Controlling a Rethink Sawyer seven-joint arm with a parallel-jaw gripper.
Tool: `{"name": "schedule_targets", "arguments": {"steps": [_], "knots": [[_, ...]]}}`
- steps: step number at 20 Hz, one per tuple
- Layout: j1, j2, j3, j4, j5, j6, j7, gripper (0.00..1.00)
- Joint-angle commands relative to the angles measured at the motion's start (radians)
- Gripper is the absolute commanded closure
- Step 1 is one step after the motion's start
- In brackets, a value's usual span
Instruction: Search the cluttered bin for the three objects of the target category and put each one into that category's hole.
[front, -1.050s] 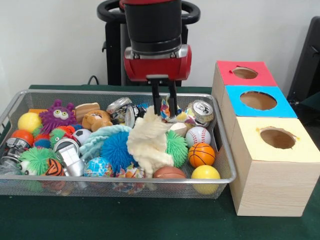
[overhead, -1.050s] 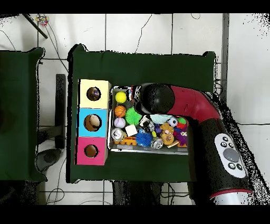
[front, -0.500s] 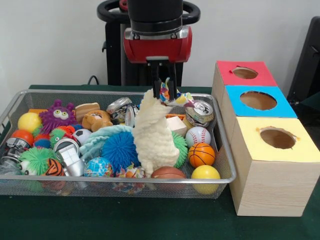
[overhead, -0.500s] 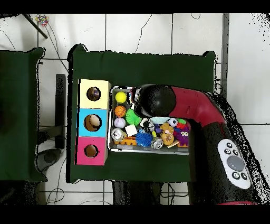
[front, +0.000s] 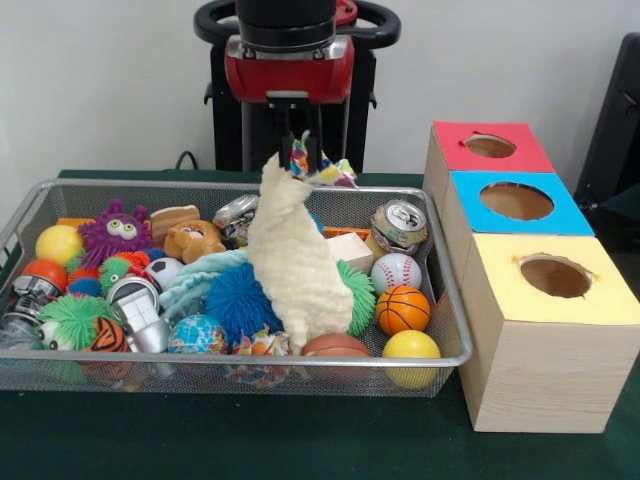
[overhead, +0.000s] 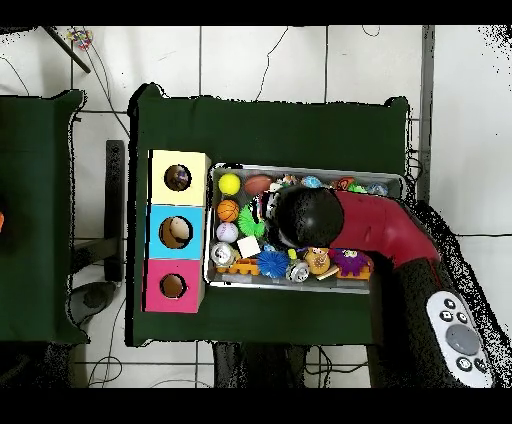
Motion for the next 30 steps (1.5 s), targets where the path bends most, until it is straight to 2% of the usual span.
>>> {"name": "schedule_targets", "arguments": {"steps": [1, 4, 6, 9, 16, 19, 30], "knots": [[-0.082, 0.028, 0.013, 0.188, -0.143, -0.078, -0.145, 1.0], [-0.107, 0.118, 0.005, 0.172, -0.212, -0.183, -0.107, 1.0], [-0.132, 0.17, 0.018, 0.157, -0.208, -0.193, -0.095, 1.0], [-0.119, 0.21, -0.009, 0.115, -0.246, -0.192, -0.052, 1.0], [-0.159, 0.31, -0.024, 0.053, -0.31, -0.285, -0.039, 1.0], [-0.161, 0.321, -0.024, 0.041, -0.315, -0.279, -0.03, 1.0], [-0.17, 0.253, -0.036, 0.078, -0.287, -0.245, 0.007, 1.0]]}}
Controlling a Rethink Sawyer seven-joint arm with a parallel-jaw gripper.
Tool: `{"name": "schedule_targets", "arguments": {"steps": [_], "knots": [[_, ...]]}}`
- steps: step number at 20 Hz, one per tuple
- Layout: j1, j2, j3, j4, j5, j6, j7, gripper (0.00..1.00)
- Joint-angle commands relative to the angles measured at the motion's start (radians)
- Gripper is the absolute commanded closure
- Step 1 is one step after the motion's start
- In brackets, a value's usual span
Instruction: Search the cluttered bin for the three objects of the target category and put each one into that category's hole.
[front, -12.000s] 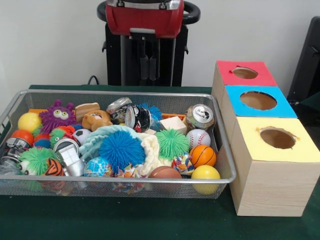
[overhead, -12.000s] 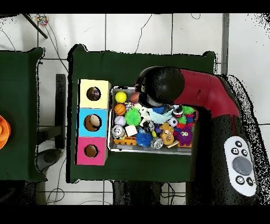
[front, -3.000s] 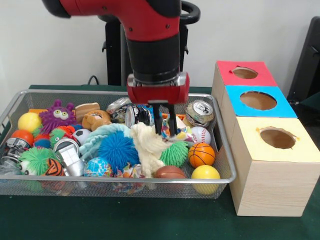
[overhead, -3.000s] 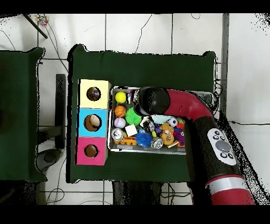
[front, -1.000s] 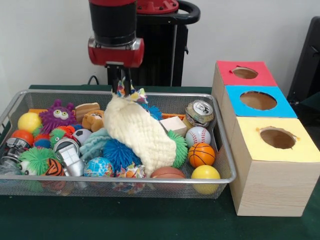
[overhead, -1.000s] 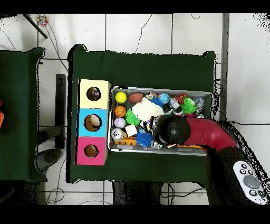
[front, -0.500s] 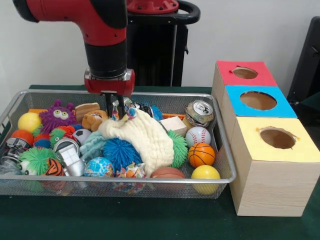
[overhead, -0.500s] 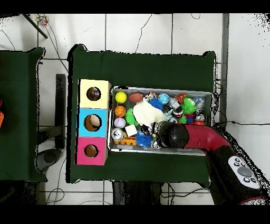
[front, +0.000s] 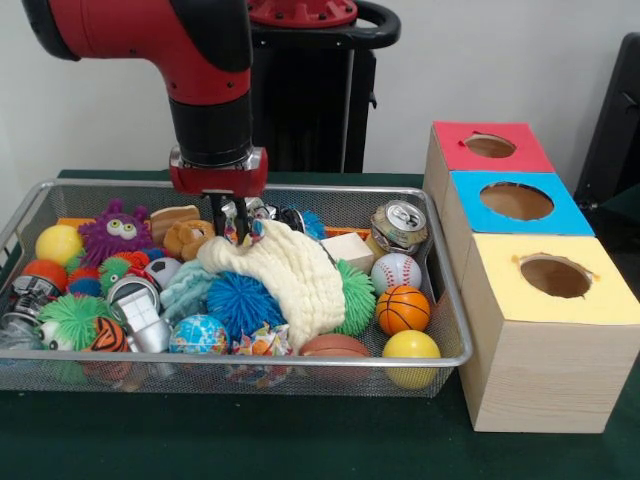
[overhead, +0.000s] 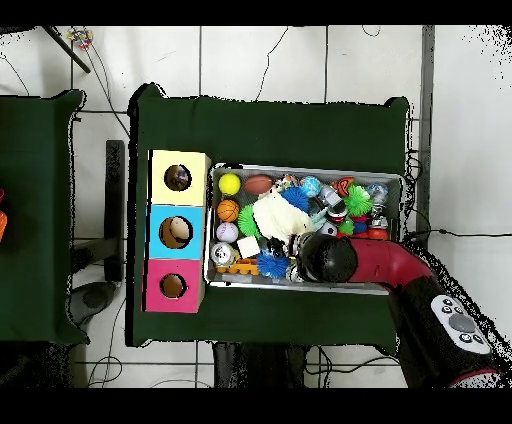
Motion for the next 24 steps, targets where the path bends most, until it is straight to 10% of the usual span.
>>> {"name": "schedule_targets", "arguments": {"steps": [1, 4, 5, 24], "knots": [[-0.02, -0.001, -0.019, 0.004, -0.027, 0.008, 0.012, 1.0], [-0.017, -0.005, -0.022, 0.004, -0.013, 0.02, 0.025, 1.0], [-0.017, -0.007, -0.022, 0.005, -0.006, 0.034, 0.026, 0.0], [-0.092, -0.08, 0.141, 0.112, 0.147, 0.061, -0.007, 0.0]]}}
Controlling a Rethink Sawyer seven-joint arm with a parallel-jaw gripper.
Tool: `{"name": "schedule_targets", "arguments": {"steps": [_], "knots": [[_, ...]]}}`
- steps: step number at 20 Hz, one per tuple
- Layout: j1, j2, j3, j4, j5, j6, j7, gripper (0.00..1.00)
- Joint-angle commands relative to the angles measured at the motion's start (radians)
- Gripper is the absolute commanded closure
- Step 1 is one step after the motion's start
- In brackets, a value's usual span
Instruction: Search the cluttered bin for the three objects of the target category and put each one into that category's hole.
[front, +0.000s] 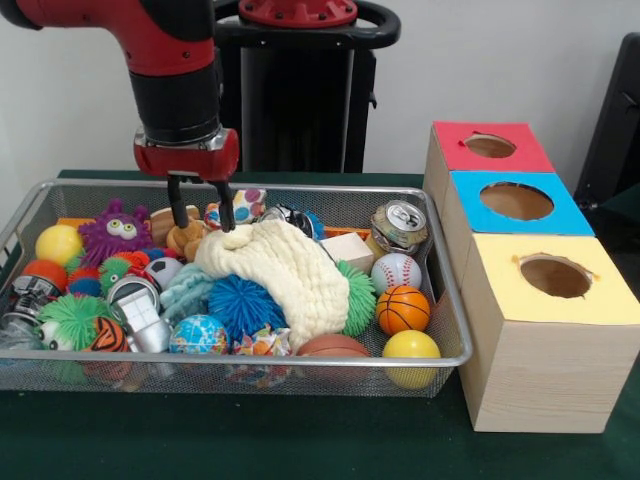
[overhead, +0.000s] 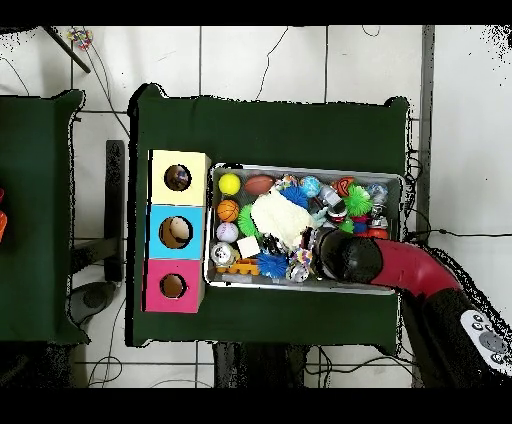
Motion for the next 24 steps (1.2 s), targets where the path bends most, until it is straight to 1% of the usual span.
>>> {"name": "schedule_targets", "arguments": {"steps": [1, 6, 10, 13, 16, 18, 20, 24], "knots": [[-0.018, -0.019, 0.111, 0.094, 0.065, 0.059, -0.005, 0.0], [-0.001, 0.01, 0.103, 0.082, 0.057, 0.04, 0.0, 0.0], [0.005, 0.023, 0.106, 0.083, 0.07, 0.069, -0.003, 0.0], [0.01, 0.017, 0.108, 0.091, 0.087, 0.112, -0.008, 0.0], [0.042, 0.025, 0.064, 0.072, 0.062, 0.135, -0.004, 0.0], [0.072, 0.048, 0.016, 0.04, 0.03, 0.149, 0.005, 0.0], [0.102, 0.061, -0.03, 0.009, 0.003, 0.184, 0.012, 0.0], [0.122, 0.061, -0.064, 0.001, -0.008, 0.237, -0.004, 0.0]]}}
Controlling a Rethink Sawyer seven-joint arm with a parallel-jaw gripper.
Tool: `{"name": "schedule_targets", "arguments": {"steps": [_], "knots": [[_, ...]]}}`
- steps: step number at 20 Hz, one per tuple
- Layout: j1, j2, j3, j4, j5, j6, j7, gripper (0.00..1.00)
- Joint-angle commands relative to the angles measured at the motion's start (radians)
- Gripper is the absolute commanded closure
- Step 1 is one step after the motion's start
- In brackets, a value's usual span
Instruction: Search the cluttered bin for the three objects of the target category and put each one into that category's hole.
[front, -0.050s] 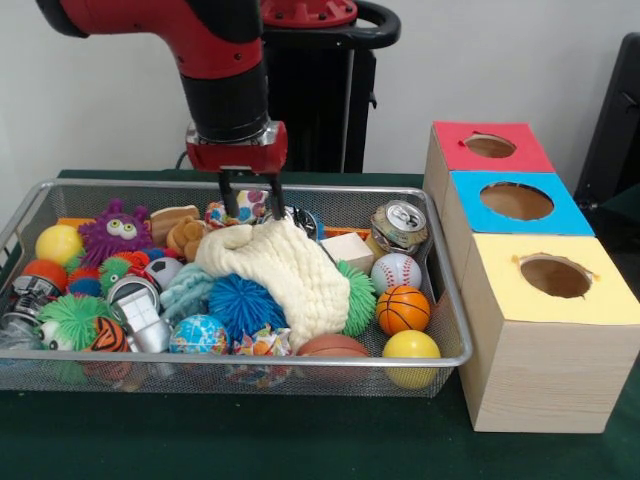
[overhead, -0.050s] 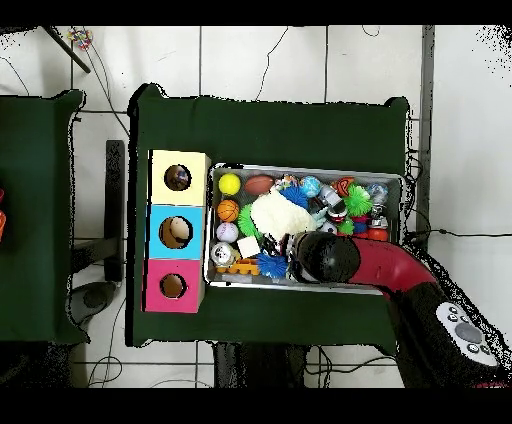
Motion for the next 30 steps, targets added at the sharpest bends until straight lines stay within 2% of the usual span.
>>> {"name": "schedule_targets", "arguments": {"steps": [1, 11, 19, 24, 30], "knots": [[0.046, 0.052, -0.064, -0.036, -0.054, 0.175, -0.006, 0.0], [0.124, 0.133, -0.177, -0.122, -0.158, 0.114, 0.029, 0.0], [0.133, 0.099, -0.193, -0.123, -0.166, 0.065, 0.028, 0.0], [0.114, 0.073, -0.166, -0.096, -0.152, 0.025, 0.012, 0.0], [0.123, 0.073, -0.185, -0.095, -0.161, -0.002, 0.028, 0.0]]}}
